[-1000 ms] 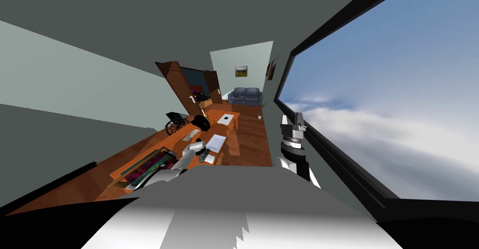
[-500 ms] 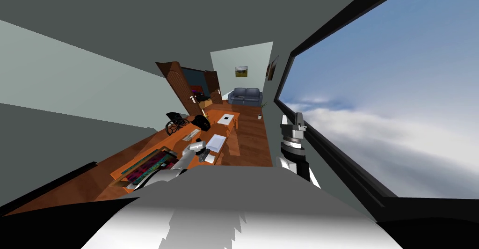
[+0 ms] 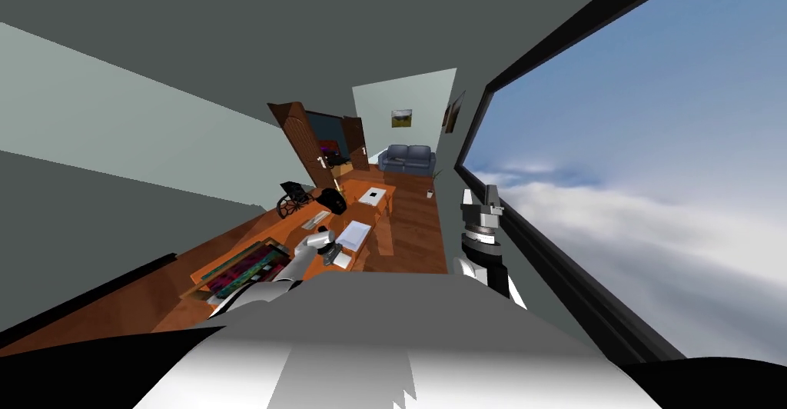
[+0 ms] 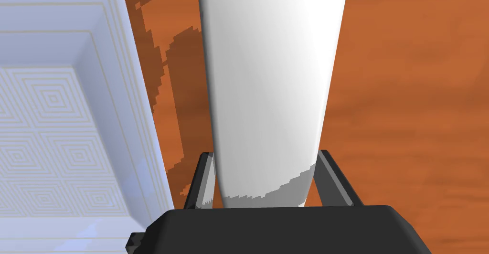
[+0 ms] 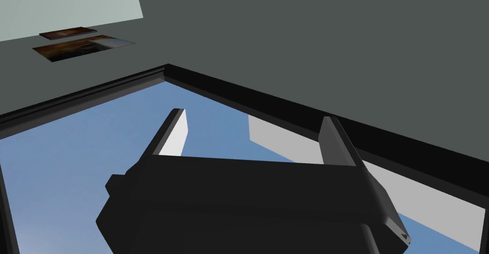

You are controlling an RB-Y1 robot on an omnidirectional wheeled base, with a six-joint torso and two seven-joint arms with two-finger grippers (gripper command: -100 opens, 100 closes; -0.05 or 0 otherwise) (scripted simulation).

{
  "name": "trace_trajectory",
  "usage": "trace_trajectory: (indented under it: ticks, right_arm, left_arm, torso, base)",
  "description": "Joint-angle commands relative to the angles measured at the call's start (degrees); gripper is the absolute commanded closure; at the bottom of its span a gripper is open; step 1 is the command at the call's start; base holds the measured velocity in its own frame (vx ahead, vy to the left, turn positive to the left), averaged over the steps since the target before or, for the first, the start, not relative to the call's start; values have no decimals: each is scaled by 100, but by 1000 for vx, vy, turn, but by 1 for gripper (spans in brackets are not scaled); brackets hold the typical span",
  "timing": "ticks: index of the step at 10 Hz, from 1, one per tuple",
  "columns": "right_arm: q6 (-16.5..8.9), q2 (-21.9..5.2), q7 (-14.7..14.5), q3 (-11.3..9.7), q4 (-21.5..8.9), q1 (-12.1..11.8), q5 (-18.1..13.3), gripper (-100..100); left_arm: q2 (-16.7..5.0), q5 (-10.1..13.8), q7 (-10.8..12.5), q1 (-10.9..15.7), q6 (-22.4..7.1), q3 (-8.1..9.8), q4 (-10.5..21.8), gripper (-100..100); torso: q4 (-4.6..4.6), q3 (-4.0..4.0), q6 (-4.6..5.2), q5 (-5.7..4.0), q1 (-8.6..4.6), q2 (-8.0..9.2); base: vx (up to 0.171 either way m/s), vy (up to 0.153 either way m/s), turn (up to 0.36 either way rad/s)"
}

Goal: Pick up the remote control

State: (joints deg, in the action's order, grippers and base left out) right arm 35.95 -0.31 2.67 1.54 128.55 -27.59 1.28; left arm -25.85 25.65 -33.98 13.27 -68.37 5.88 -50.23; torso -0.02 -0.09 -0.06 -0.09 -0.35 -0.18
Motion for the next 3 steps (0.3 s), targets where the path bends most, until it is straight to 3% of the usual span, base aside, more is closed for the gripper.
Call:
trace_trajectory:
  ticks: [1, 2, 3]
  right_arm:
    - [0, 0, 0, 0, 0, 0, 0, 0]
    - [0, 0, 0, 0, 0, 0, 0, 0]
    - [0, 0, 0, 0, 0, 1, 0, 0]
  left_arm:
    - [-95, 70, -131, -73, -160, 25, -188, 100]
    - [-61, 50, -67, -81, -105, 22, -168, 100]
    - [-71, 55, -85, -90, -130, 25, -189, 0]
  torso:
    - [0, 0, 0, 0, 0, 0]
    - [0, 1, 0, -1, 3, 2]
    - [0, 3, 4, 4, 15, 7]
  base:
    - [42, -73, 97]
    - [19, -33, 27]
    - [3, -7, -4]
